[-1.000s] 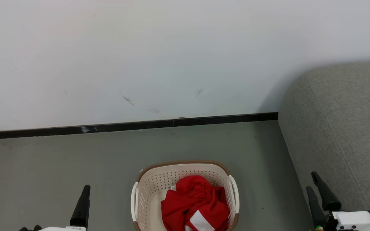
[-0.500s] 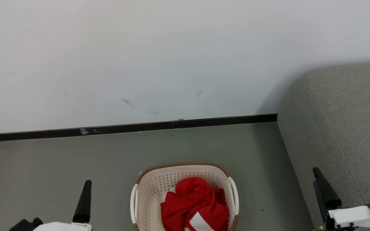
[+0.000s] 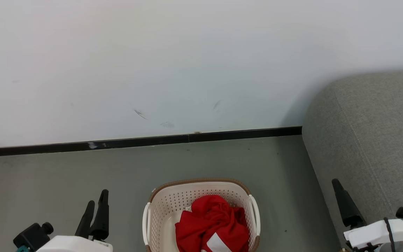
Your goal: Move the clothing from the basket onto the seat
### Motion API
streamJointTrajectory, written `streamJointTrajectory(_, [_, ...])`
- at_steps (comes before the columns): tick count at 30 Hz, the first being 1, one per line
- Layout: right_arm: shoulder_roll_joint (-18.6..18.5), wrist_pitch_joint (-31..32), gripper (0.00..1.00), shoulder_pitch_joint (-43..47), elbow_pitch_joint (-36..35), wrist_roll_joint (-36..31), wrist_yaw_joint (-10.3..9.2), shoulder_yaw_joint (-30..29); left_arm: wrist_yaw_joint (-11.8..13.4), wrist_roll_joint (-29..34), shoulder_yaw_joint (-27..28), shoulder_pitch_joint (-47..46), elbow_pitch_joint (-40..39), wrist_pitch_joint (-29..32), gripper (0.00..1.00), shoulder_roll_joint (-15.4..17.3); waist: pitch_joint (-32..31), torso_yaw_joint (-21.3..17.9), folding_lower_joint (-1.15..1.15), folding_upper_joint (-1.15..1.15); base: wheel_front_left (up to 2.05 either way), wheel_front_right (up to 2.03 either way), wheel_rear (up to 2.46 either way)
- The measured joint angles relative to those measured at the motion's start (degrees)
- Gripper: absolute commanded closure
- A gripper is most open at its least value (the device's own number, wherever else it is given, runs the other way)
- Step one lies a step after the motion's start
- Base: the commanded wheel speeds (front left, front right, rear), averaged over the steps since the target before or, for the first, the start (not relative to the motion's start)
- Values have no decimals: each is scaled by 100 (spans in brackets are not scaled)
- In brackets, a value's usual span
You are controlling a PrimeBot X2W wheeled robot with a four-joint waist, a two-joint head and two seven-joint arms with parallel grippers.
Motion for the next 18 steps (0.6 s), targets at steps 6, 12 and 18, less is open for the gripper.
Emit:
streamJointTrajectory(6, [-5,-116,0,0,-73,-703,0,129,153,747,-168,-5,-140,-129,0,44,20,-9,-31,0,0,0,0])
streamJointTrajectory(12, [-19,-225,0,-1,-101,-1323,0,222,269,1323,-301,-5,-225,-226,0,47,41,-22,-52,0,0,0,0])
streamJointTrajectory(18, [-36,-348,0,-4,-114,-2226,0,327,461,2137,-468,-5,-292,-372,0,101,61,-38,-65,0,0,0,0])
